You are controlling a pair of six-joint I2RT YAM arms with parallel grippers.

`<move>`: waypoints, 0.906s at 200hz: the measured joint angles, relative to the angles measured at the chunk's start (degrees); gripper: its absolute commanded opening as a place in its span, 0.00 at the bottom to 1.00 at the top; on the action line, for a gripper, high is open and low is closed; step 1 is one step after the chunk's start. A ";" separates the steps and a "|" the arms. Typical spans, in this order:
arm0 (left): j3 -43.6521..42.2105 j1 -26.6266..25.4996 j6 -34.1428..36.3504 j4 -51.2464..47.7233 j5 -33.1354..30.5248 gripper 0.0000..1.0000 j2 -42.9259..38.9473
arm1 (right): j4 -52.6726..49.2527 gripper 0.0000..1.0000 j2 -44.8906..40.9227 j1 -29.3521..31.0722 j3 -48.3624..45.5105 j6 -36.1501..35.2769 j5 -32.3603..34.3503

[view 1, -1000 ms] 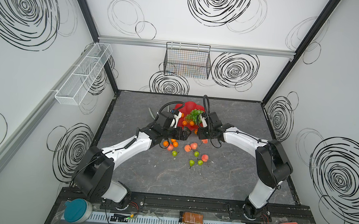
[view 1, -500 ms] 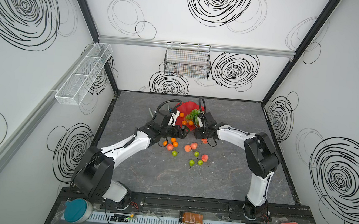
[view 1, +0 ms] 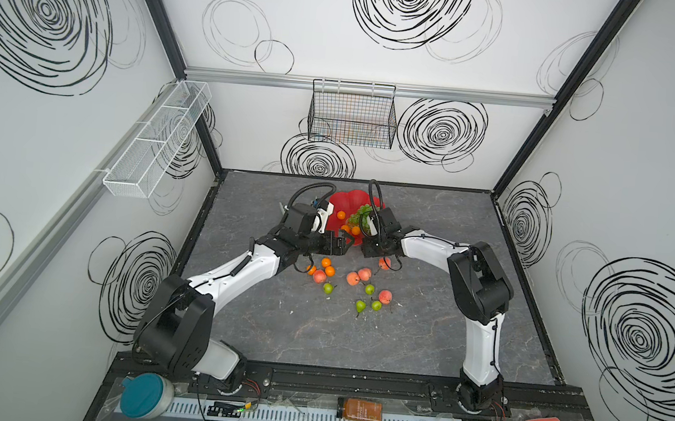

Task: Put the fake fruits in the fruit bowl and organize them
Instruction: 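Move the right gripper back toward the tomatoes near the bowl rim, then grasp an orange tomato at the bowl rim with the right gripper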

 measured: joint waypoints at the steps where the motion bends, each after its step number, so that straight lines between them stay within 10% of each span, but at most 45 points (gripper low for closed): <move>1: 0.00 0.00 -0.02 0.00 0.02 0.96 0.00 | 0.00 0.51 0.04 0.00 0.09 0.00 0.00; 181: -0.02 0.87 -0.59 0.09 1.14 0.96 0.00 | -1.01 0.40 2.45 0.00 2.38 -0.24 0.42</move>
